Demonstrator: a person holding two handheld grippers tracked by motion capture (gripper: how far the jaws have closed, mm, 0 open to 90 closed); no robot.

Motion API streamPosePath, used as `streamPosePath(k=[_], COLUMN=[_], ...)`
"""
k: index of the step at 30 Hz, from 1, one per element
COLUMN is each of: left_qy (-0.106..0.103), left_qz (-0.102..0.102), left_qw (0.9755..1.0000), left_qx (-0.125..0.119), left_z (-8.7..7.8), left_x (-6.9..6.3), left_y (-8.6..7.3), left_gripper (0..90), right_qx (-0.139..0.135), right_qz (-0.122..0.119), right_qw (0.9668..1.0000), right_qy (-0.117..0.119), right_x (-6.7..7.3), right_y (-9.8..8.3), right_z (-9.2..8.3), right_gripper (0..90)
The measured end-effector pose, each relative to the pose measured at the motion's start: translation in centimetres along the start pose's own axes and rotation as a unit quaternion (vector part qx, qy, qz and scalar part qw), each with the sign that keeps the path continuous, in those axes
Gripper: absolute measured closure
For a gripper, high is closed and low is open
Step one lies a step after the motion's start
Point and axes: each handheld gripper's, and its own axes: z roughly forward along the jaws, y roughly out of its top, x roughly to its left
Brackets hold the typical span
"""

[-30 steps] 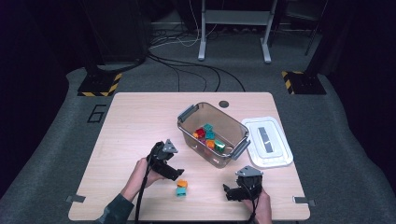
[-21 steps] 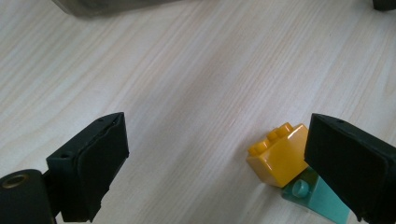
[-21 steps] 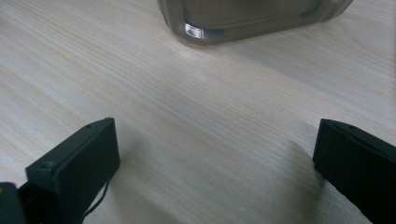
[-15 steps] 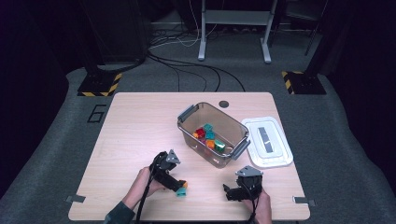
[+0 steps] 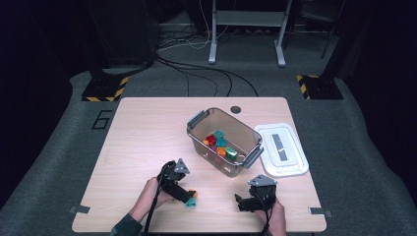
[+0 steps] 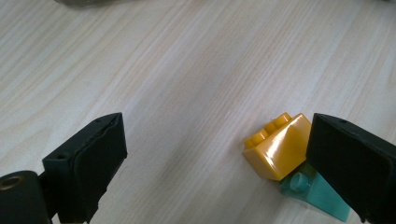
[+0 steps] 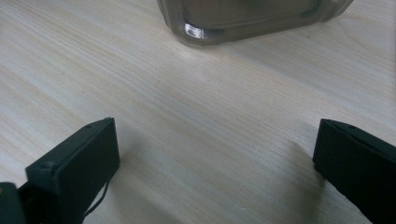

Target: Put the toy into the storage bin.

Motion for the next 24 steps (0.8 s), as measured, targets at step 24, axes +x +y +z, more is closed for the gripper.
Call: streamPosePath(k=[24], left_qy=[0.008], left_qz=[0.008], left_qw=[0.9999], left_qx=[0.005], left_z=[1.7], left_x=[-0.1], left_y=[0.1], left_gripper=[14.3], right_qx=[0.0], right_qz=[0.0], right_qw=[1.0], right_qy=[0.0], right_x=[0.0], right_y=[0.0], right_z=[0.0], right_gripper=[0.0])
